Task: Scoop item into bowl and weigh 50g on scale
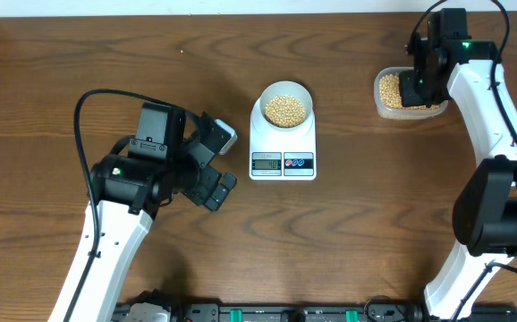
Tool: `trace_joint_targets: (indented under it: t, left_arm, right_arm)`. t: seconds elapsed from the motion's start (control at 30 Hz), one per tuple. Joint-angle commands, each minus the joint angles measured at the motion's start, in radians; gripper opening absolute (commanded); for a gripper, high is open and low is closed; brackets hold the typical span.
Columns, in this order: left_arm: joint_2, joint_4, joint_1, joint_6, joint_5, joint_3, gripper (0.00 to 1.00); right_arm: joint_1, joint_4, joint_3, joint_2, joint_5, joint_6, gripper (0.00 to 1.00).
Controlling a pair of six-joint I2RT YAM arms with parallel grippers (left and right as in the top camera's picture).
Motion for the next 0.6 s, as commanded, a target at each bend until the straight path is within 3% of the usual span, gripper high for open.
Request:
trace_joint_targets:
  t: [0.0,0.57]
  left_arm:
    - [0.005,-0.002,0.0,0.017,-0.004,0.002,0.98]
    - [0.005,-0.002,0.0,0.017,-0.004,0.002,0.98]
  right_arm:
    - [-0.002,0.006,0.021,-0.004,-0.035,-0.006,0.01]
    - [-0.114,-0.021,0.021,-0.046,-0.184,0.009,0.01]
